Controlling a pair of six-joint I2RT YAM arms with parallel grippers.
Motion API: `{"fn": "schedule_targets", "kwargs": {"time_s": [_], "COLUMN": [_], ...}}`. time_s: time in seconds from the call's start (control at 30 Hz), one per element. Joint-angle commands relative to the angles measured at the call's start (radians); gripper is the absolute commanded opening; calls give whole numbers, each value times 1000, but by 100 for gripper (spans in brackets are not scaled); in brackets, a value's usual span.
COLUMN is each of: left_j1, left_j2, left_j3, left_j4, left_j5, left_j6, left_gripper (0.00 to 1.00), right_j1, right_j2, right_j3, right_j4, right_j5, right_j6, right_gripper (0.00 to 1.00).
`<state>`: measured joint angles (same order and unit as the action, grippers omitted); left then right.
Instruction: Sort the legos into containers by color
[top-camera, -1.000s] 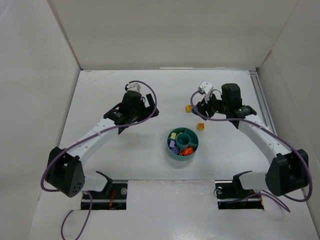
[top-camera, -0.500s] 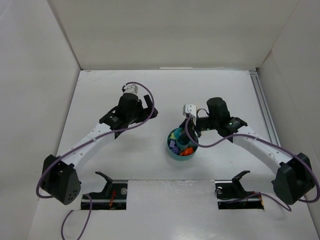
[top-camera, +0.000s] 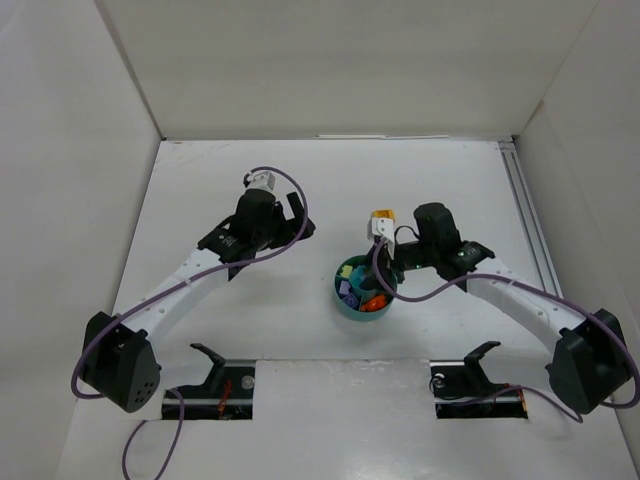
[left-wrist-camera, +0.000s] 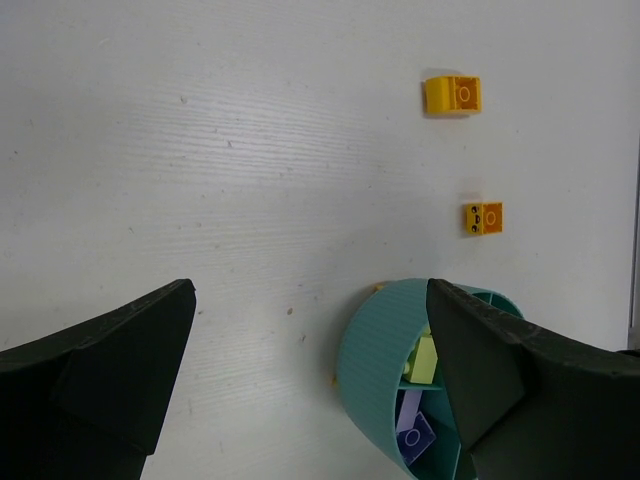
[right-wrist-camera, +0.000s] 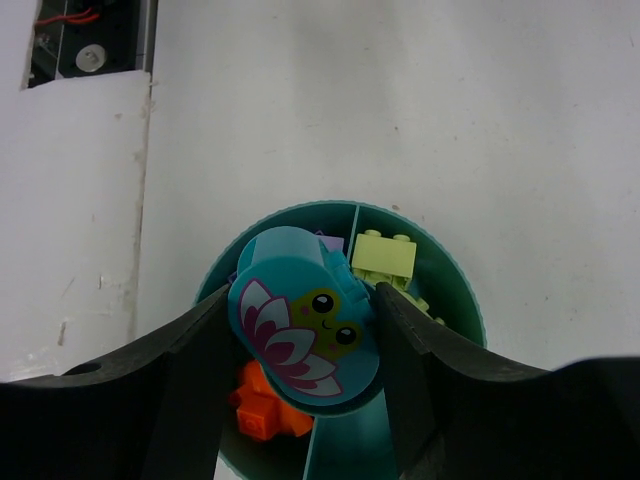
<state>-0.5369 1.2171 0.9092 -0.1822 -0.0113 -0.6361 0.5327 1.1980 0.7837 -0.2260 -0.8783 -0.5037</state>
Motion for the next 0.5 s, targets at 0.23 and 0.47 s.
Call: {"fn": "schedule_targets", "kwargs": {"time_s": [0.23, 0.47], "left_j1": [-2, -2], "left_j2": [-36, -27], "left_j3": [3, 3], "left_j4": [29, 29], "left_j5": [4, 4], "left_j6": [3, 3], "left_gripper": [100, 100], "right_j1": [12, 0], "right_j2": [-35, -70], "right_j3": [-9, -9], "right_j4": [34, 16], "right_j5": [-39, -4], "right_j6": [-6, -6], "right_gripper": [73, 70]}}
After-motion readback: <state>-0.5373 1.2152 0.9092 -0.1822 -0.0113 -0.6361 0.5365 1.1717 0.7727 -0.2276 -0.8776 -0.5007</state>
